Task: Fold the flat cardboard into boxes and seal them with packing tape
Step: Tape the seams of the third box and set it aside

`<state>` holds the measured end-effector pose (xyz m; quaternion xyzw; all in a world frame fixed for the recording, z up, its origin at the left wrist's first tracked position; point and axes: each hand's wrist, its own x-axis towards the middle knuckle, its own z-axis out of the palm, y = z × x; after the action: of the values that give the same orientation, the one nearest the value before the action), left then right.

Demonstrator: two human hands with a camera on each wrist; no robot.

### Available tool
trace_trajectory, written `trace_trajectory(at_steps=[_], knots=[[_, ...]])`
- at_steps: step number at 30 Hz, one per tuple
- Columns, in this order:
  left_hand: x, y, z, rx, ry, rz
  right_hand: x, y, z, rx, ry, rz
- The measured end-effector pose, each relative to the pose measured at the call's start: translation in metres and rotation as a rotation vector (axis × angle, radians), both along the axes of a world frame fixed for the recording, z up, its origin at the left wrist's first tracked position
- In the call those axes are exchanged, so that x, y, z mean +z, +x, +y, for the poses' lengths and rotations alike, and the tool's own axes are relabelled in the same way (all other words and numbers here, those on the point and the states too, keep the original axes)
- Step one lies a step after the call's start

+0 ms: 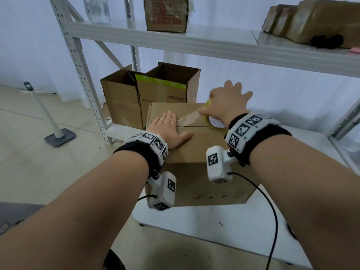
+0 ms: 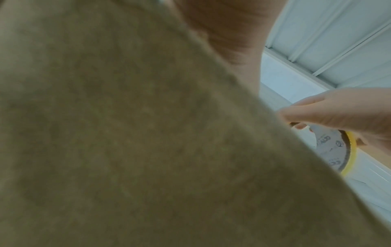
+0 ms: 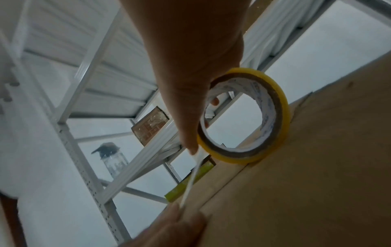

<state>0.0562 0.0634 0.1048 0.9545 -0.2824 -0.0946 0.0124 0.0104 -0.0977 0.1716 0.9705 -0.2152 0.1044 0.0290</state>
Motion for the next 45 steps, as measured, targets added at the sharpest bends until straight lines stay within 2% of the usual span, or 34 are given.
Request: trace_trajectory(at_steps=[4,9,15,25,35,40,45], knots=[[0.003,0.000,-0.004,0.021,0.028,0.030,-0.007,-0.008,-0.009,0.048,0.153,-0.135],[0.006,-0.004,-0.004,0.023,0.055,0.028,-0.022,-0.020,-0.022,0.003,0.518,-0.303],[0.006,-0.003,-0.007,0.030,0.082,0.021,-0.027,-0.018,-0.033,-0.021,0.743,-0.341],[0.007,-0.008,-0.018,0.005,0.084,0.043,-0.030,-0.015,-0.032,0.003,0.740,-0.339],[0.000,-0.015,-0.042,-0.067,0.009,0.053,-0.028,-0.011,-0.026,0.043,0.623,-0.240],[0.001,-0.013,-0.029,-0.119,-0.035,0.045,-0.022,-0.011,-0.017,0.030,0.602,-0.253],[0.000,-0.004,0.007,-0.007,-0.010,0.007,-0.023,-0.018,-0.015,-0.004,0.680,-0.329]])
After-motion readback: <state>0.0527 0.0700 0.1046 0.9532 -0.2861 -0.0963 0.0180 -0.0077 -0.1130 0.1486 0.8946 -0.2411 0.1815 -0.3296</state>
